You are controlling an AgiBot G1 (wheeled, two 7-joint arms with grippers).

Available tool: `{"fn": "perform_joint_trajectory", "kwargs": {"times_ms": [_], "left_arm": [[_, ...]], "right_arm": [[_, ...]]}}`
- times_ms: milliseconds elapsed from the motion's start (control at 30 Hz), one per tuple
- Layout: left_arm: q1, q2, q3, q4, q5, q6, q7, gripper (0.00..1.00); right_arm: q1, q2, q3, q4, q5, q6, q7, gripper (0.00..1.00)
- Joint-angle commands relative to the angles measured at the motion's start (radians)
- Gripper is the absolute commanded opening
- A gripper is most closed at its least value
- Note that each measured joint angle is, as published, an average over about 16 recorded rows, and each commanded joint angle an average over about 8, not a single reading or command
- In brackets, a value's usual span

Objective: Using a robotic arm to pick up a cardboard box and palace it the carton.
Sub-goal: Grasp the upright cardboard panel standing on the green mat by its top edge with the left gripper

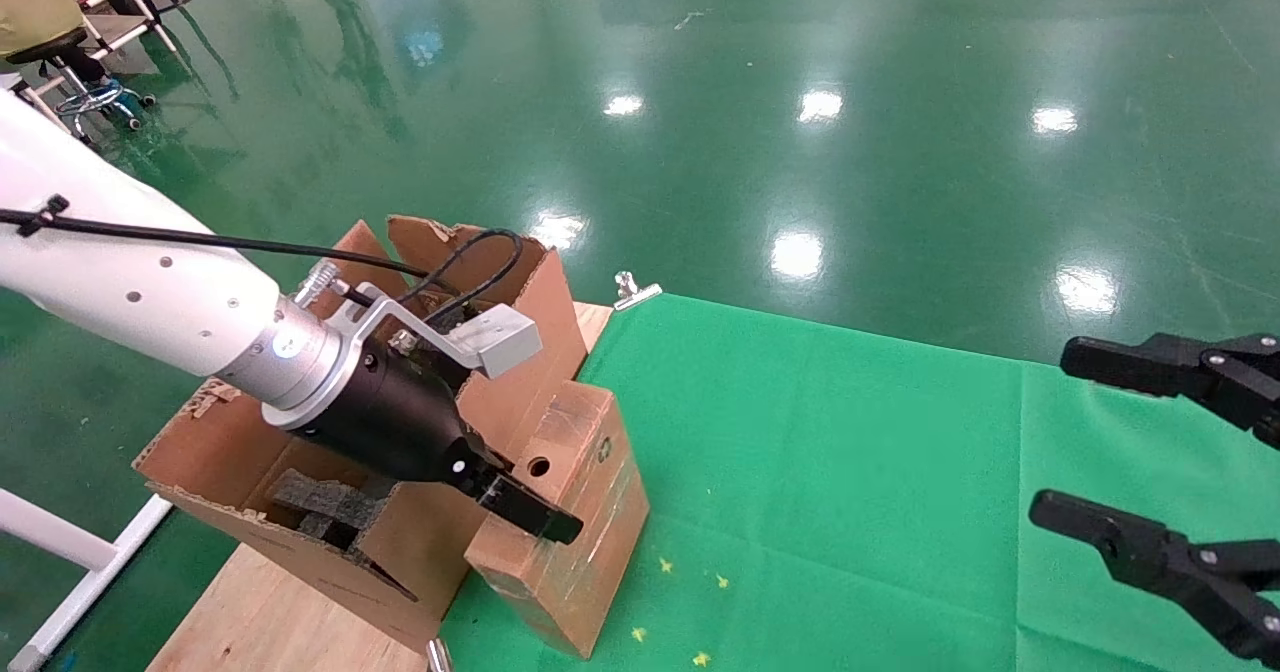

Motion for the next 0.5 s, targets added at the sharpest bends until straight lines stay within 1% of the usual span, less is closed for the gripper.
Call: {"fn": "perform_joint_trajectory", "kwargs": {"times_ms": [33, 500], "left_arm": [[0.001, 0.0, -0.001, 0.0, -0.001, 0.0, 0.0, 0.0], [0.002, -0.001, -0.004, 0.001, -0.002, 0.0, -0.001, 0.0]], "right_arm": [[0.0, 0.0, 0.0, 0.0, 0.0, 0.0, 0.0, 1.0], [0.0, 0.0, 0.0, 0.0, 0.0, 0.0, 0.0, 1.0]]}}
